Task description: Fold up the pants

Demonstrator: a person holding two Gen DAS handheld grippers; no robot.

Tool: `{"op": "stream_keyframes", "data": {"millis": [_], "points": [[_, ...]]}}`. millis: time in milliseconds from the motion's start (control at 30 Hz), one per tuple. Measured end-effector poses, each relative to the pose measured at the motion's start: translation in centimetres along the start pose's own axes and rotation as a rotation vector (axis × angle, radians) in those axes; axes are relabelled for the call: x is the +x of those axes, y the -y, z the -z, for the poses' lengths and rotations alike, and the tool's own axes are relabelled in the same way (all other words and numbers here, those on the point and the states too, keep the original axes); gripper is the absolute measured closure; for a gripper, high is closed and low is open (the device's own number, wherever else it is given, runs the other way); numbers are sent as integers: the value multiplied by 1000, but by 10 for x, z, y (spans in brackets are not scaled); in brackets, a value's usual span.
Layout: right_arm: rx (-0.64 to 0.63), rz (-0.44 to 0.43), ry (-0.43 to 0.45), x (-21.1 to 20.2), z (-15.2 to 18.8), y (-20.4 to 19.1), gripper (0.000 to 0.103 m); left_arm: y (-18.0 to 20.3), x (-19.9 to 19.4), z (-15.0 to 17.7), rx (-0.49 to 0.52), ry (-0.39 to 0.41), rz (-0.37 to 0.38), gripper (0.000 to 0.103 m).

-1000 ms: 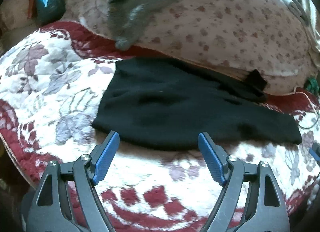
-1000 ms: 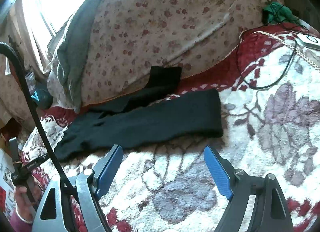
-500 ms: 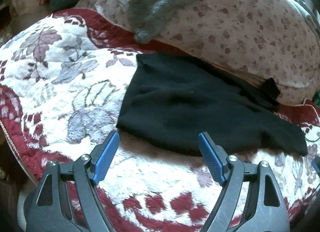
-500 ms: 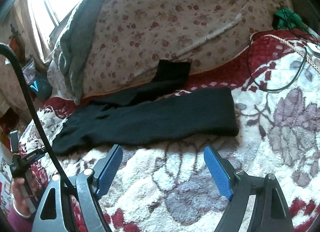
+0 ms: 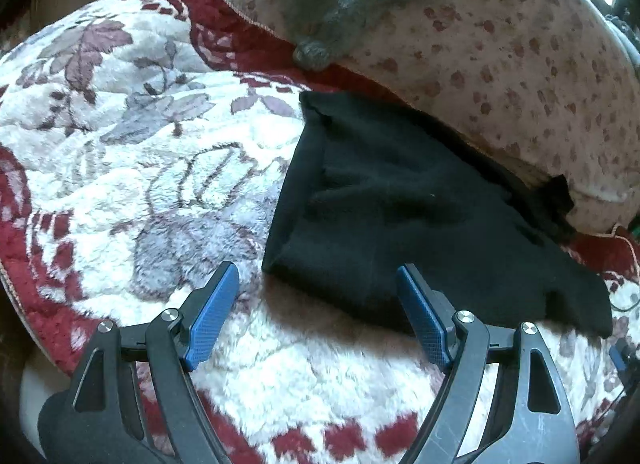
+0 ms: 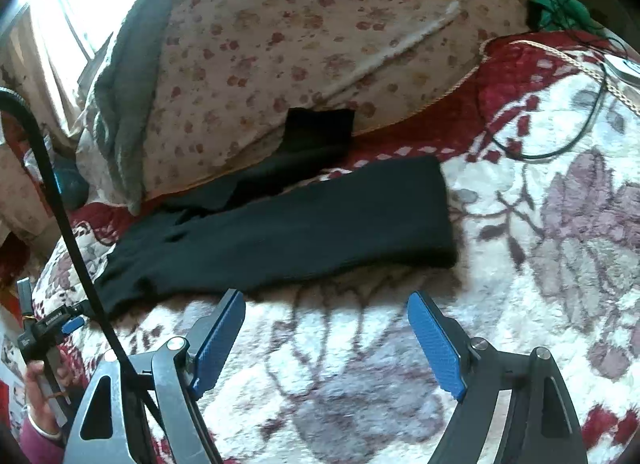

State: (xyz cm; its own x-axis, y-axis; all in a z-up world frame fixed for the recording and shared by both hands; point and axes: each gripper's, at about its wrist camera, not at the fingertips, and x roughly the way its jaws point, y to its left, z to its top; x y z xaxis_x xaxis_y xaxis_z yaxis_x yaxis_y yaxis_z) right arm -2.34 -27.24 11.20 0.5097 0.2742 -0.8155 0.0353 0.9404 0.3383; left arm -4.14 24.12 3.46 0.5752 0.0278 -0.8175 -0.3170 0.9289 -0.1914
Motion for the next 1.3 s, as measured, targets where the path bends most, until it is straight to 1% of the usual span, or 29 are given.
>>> {"op": "stream_keyframes", "data": {"millis": [100,233,300,367,433,500,600,633,667,700,733,767,800,867,900,967,1067,1133,1200,1233,1267,1300], "points": [[24,31,6,-1,0,13,21,7,5,0,31,22,-33,22],[81,30,-1,2,-2,31,21,21,14,-1,98,29,-63,22],[98,37,5,2,-3,35,21,26,19,-3,112,30,-90,21],[77,78,20,2,-8,35,21,28,22,-5,110,34,-98,21],[39,95,27,2,-12,32,21,29,24,-9,96,28,-104,21],[-5,98,13,8,-15,27,21,31,26,-12,85,23,-105,21],[-62,154,-25,26,-20,23,21,33,30,-14,92,22,-110,21],[-69,153,-24,31,-21,24,28,35,31,-14,98,26,-108,22],[-74,133,-20,35,-22,26,46,37,31,-14,110,30,-102,31],[-64,110,-17,40,-25,30,52,39,32,-14,124,28,-93,41],[-50,112,-10,41,-25,35,63,41,33,-15,134,29,-85,46],[-29,105,3,43,-29,40,70,43,33,-16,139,32,-79,60],[-3,84,21,43,-32,48,73,45,33,-17,148,27,-65,70],[64,50,37,42,-36,60,80,48,35,-20,157,12,-49,76],[91,31,40,41,-37,66,82,49,35,-21,161,10,-43,80],[123,1,46,39,-38,73,85,52,34,-21,175,11,-39,81],[112,-12,54,32,-41,68,85,52,30,-24,183,6,-18,82],[136,-27,71,24,-42,67,85,49,27,-28,174,1,3,82],[221,-40,89,12,-41,74,77,46,25,-30,167,-6,21,82],[238,-27,90,7,-39,76,65,46,25,-30,166,-7,24,82],[227,4,82,3,-36,75,57,45,26,-30,165,-10,25,82],[191,40,68,-1,-33,72,57,46,26,-29,165,-12,23,82]]}}
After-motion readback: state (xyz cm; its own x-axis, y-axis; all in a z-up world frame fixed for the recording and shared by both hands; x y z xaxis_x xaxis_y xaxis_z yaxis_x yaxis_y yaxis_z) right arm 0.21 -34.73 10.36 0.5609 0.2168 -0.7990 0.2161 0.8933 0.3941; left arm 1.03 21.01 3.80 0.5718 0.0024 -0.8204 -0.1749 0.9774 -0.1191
